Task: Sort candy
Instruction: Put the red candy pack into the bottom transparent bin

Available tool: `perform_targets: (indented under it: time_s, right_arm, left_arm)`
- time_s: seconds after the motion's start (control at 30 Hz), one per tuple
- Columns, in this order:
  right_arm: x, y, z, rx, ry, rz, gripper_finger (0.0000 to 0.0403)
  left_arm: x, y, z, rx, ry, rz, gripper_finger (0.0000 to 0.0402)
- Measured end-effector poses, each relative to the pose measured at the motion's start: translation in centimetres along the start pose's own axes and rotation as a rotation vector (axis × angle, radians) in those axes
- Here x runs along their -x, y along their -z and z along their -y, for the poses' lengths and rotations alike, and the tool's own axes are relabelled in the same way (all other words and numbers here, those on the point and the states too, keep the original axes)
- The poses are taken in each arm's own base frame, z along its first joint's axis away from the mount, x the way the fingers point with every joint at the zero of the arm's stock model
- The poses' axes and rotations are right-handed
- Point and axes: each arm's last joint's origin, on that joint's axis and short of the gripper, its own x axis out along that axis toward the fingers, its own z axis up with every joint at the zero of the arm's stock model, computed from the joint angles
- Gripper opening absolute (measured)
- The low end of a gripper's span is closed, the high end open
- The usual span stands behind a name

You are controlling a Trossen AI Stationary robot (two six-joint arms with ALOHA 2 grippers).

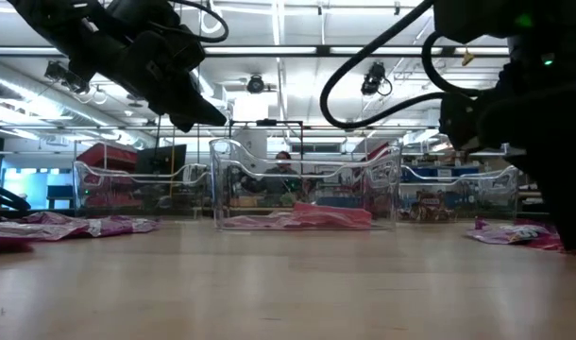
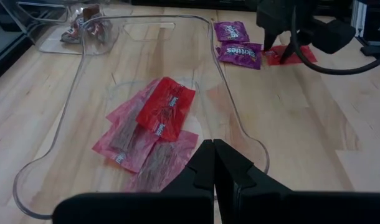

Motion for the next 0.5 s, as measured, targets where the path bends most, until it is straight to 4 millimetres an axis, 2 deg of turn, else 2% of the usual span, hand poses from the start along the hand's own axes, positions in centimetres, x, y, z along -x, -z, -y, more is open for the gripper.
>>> perform_targets:
  time_s: [0.17, 0.27, 0.4, 0.5]
  right_arm:
    - [0.3, 0.0, -0.1, 0.068, -0.015, 0.008, 0.0070]
    - [1.4, -0.5, -0.5, 0.144, -0.051, 0.033, 0.0016]
    - [4.1, -2.1, -1.2, 0.261, -0.096, 0.111, 0.0020]
    - [7.0, -4.1, -1.3, 0.342, -0.098, 0.206, 0.0027]
  left_arm:
    - [0.0, 0.0, 0.0, 0.005, -0.007, 0.000, 0.0001]
    - [0.0, 0.0, 0.0, 0.023, -0.007, 0.001, 0.0001]
    - [0.0, 0.0, 0.0, 0.029, -0.012, 0.003, 0.0001]
    - [0.0, -0.2, 0.0, 0.027, -0.014, 0.016, 0.0001]
